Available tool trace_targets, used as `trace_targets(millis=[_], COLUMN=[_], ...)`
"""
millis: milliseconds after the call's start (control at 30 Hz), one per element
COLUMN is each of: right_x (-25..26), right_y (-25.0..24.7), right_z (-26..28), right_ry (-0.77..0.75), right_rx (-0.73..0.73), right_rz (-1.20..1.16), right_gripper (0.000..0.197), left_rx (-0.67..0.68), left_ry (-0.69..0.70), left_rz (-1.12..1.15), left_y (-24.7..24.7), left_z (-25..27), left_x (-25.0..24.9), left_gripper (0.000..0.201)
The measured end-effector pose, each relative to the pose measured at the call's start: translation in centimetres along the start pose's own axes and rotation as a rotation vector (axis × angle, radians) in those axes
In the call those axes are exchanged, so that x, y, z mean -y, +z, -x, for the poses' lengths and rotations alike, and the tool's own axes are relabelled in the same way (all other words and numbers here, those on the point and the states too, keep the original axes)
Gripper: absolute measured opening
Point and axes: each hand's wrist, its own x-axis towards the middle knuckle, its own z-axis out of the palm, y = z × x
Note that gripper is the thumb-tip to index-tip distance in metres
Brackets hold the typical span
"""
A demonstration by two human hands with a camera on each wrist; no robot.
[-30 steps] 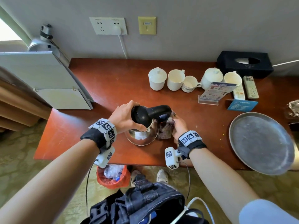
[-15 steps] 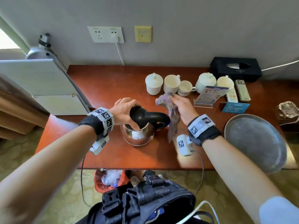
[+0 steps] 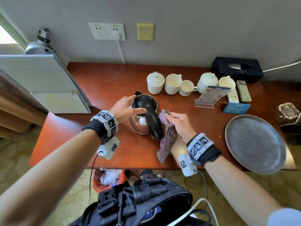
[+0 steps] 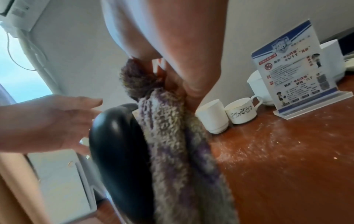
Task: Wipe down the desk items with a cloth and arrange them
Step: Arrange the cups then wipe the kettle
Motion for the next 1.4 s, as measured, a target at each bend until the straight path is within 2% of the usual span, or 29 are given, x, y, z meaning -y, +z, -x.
trace_targets(millis=[100, 167, 300, 367, 467, 567, 667, 767, 900, 1000, 1067, 1167, 1300, 1400], right_x=[1.5, 2.8, 3.9, 3.5, 4.2, 5.5, 5.2, 3.4, -0.9, -2.9, -3.0, -1.5, 2.3, 2.7], right_y=[-0.3, 0.1, 2.5, 3.2, 3.1, 3.2, 3.4, 2.9, 1.9, 1.6, 1.5, 1.3, 1.0, 0.3], right_z=[-1.0, -1.7, -3.4, -4.3, -5.8, -7.9, -9.1, -8.7, -7.2, -5.8, -5.7, -6.2, -5.6, -5.3], right_ry=[-0.095, -0.186, -0.24, -0.252, -0.251, -0.127, -0.013, 0.082, 0.26, 0.34, 0.325, 0.215, -0.026, -0.07], right_rx=[-0.184, -0.216, -0.019, 0.014, 0.025, 0.024, 0.003, -0.067, -0.148, -0.161, -0.162, -0.151, -0.077, -0.04], right_rz=[0.033, 0.093, 0.242, 0.35, 0.372, 0.428, 0.378, 0.244, 0.082, -0.063, -0.112, -0.099, -0.027, -0.024], right_gripper=[0.018, 0.023, 0.03, 0.033, 0.031, 0.034, 0.04, 0.032, 0.043, 0.029, 0.024, 0.025, 0.015, 0.019], left_rx=[0.034, 0.016, -0.043, -0.06, -0.043, -0.03, -0.029, -0.034, -0.03, -0.023, 0.002, 0.032, 0.059, 0.018], left_ry=[-0.035, -0.04, -0.041, -0.036, -0.046, -0.048, -0.05, -0.053, -0.06, -0.07, -0.065, -0.058, -0.085, -0.079], left_rz=[-0.033, -0.044, -0.028, -0.005, 0.004, -0.006, -0.015, -0.031, -0.077, -0.097, -0.101, -0.063, 0.125, 0.227], left_y=[0.6, 1.1, 2.2, 2.5, 2.3, 2.0, 2.0, 2.0, 1.8, 1.4, 1.1, 0.8, 1.5, 3.0], left_z=[-0.1, 0.0, 0.6, 0.6, 0.5, 0.3, 0.3, 0.3, 0.2, 0.3, 0.4, 0.5, 0.5, 0.4], left_x=[-0.6, -0.4, -0.5, -0.5, -0.5, -0.6, -0.5, -0.6, -0.7, -0.9, -0.8, -0.8, -1.9, -2.5], left_gripper=[0.095, 0.101, 0.107, 0.108, 0.107, 0.107, 0.106, 0.106, 0.105, 0.105, 0.104, 0.105, 0.129, 0.141])
